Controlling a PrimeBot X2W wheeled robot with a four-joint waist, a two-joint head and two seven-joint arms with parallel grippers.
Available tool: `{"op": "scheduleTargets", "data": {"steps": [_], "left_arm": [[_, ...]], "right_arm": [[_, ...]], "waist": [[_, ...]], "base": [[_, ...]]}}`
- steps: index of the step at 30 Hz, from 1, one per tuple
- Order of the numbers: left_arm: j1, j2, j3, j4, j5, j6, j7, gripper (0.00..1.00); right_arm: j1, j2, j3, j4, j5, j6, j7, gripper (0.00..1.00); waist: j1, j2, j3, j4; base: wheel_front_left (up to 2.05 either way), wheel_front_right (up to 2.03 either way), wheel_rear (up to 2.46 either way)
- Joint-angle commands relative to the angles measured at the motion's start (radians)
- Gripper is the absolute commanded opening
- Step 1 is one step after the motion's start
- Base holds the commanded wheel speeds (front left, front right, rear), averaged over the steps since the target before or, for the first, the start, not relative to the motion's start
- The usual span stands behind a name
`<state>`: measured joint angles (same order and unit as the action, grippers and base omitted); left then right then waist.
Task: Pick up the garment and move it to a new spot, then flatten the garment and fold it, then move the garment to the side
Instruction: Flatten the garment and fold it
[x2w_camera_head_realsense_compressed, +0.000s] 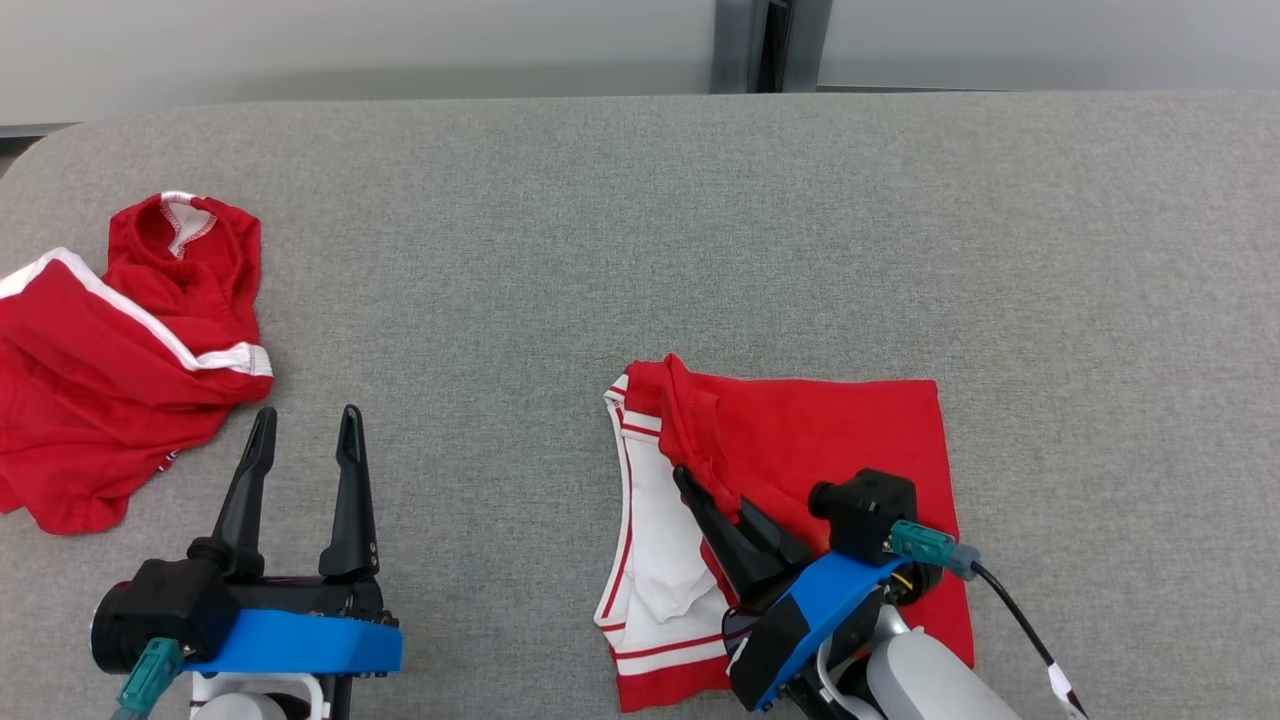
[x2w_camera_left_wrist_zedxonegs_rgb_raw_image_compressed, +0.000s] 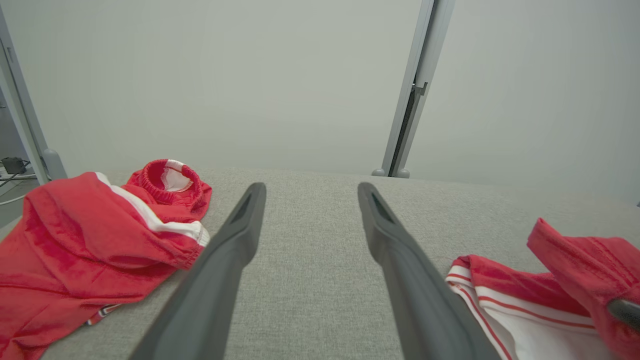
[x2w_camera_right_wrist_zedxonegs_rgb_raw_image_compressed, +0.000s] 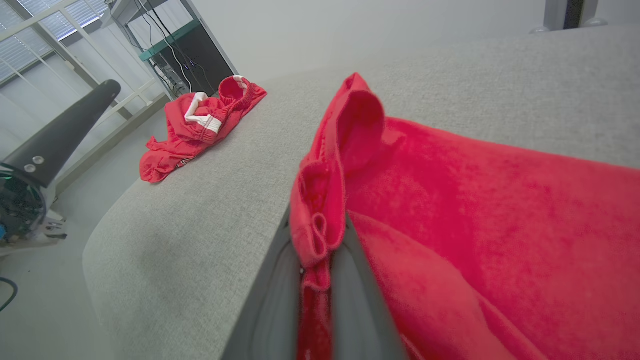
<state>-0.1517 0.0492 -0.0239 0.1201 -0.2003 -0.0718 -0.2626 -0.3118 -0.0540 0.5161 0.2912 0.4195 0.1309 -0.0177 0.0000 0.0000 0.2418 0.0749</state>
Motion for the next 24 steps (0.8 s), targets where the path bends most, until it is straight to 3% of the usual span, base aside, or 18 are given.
{"op": "scheduleTargets", "data": {"steps": [1, 2, 10, 19, 24], "left_arm": [[-0.007, 0.003, -0.001, 0.002, -0.008, 0.007, -0.003, 1.0], [-0.005, 0.003, -0.003, 0.002, -0.01, 0.008, -0.003, 1.0], [0.002, 0.003, -0.012, 0.009, -0.015, 0.01, -0.003, 1.0], [0.018, 0.003, -0.005, 0.017, 0.002, 0.011, -0.003, 1.0], [0.026, 0.003, 0.003, 0.026, 0.022, 0.017, -0.003, 1.0]], "right_arm": [[-0.019, 0.004, 0.003, 0.013, 0.005, 0.0, -0.015, 0.3], [-0.021, 0.005, 0.005, 0.016, 0.009, 0.0, -0.025, 1.0], [-0.036, -0.003, -0.075, 0.01, 0.015, 0.0, -0.15, 1.0], [0.009, -0.065, -0.309, -0.041, -0.129, 0.0, -0.241, 1.0], [0.069, -0.057, -0.423, -0.094, -0.198, 0.0, -0.247, 1.0]], "waist": [[0.0, 0.0, -0.001, -0.001], [0.0, 0.0, -0.002, -0.002], [0.0, 0.0, -0.022, -0.027], [0.0, 0.0, -0.071, -0.072], [0.0, 0.0, -0.102, -0.095]], "base": [[0.0, 0.0, 0.0], [0.0, 0.0, 0.0], [0.0, 0.0, 0.0], [0.0, 0.0, 0.0], [0.0, 0.0, 0.0]]}}
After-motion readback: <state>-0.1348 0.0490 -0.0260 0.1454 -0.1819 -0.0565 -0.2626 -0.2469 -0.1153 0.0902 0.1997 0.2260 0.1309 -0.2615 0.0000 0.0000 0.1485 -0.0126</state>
